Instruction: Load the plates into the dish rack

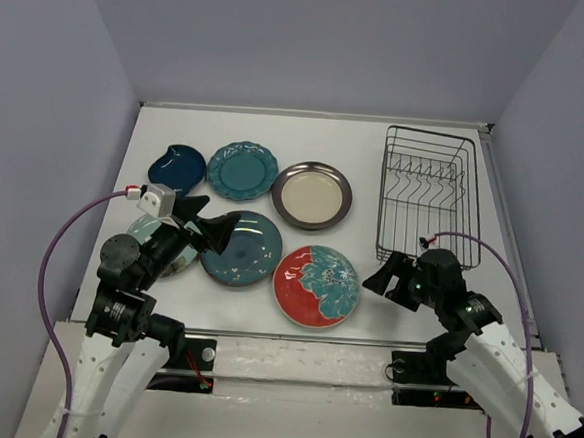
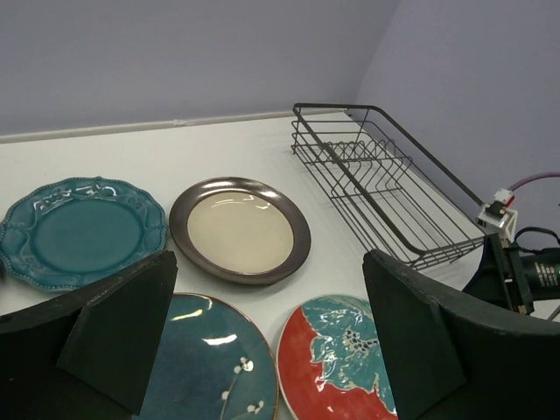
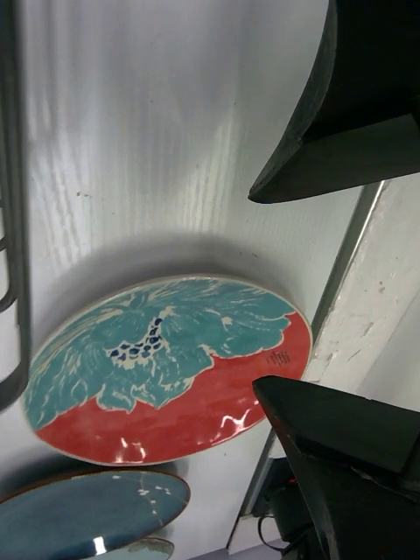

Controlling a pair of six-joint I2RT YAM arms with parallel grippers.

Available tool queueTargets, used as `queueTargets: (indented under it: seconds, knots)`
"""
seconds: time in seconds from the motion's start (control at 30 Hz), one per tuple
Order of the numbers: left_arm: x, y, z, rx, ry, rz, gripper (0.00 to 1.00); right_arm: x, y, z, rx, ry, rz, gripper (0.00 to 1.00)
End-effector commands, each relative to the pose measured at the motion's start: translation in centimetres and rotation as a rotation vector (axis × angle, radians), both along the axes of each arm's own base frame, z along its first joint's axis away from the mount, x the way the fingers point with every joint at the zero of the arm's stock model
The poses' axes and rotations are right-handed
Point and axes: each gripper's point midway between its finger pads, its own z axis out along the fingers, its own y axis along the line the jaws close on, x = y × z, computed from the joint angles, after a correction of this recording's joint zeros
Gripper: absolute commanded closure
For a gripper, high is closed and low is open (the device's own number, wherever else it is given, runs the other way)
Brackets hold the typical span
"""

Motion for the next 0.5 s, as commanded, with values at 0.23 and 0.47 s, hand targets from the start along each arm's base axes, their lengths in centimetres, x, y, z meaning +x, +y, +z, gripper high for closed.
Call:
queueTargets:
  seconds: [0.23,0.47]
  knots:
    - [-0.8,-0.1,3.2,-0.008,-0.098,-0.025,0.01,-0.1,3.7,-3.0,0.189,0.032,0.010,0.17]
    - [-0.9,-0.1,3.2,-0.005,-0.102,-0.029,0.01,-0.5,5.9,-4.8,0.181,0.047,0.021,0.20]
